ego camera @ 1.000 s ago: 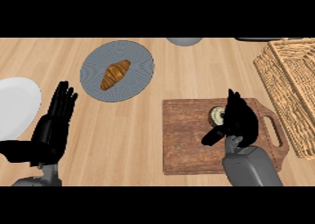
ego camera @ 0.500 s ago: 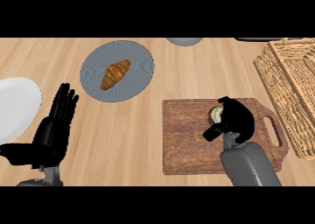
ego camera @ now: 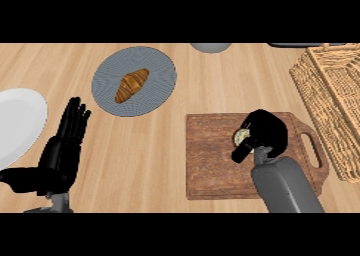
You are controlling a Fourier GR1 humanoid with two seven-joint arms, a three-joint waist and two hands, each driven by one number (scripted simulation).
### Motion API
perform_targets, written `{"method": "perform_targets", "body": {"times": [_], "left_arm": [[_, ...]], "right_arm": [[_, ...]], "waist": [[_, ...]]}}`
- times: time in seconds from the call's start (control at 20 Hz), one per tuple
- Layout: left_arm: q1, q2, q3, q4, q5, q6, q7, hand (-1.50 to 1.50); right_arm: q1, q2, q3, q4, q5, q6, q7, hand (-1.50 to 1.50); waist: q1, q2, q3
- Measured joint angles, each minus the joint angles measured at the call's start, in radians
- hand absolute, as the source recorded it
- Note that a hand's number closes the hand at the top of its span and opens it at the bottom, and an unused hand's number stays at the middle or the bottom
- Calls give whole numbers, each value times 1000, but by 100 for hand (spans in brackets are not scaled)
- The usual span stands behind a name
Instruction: Pick the cupcake from the cutting board and place it in the basket
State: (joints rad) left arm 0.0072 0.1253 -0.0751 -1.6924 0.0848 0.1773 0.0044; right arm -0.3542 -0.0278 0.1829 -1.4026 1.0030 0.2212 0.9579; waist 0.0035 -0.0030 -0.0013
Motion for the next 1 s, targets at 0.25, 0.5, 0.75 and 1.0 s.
{"method": "perform_targets", "body": {"times": [0.25,0.5,0.75,1.0], "left_arm": [[-29,-4,-4,11,6,-16,-10,0],[-60,-13,-26,6,-1,-22,-12,0],[-75,-16,-50,6,-5,-36,-7,0],[-88,-16,-61,14,-10,-43,0,0]], "right_arm": [[-134,-24,-180,194,16,-85,67,150],[-238,-80,-352,316,46,-159,131,150],[-350,-153,-442,453,143,-227,159,150],[-463,-191,-492,532,247,-335,165,150]], "waist": [[34,18,0],[75,46,1],[119,59,2],[138,60,3]]}}
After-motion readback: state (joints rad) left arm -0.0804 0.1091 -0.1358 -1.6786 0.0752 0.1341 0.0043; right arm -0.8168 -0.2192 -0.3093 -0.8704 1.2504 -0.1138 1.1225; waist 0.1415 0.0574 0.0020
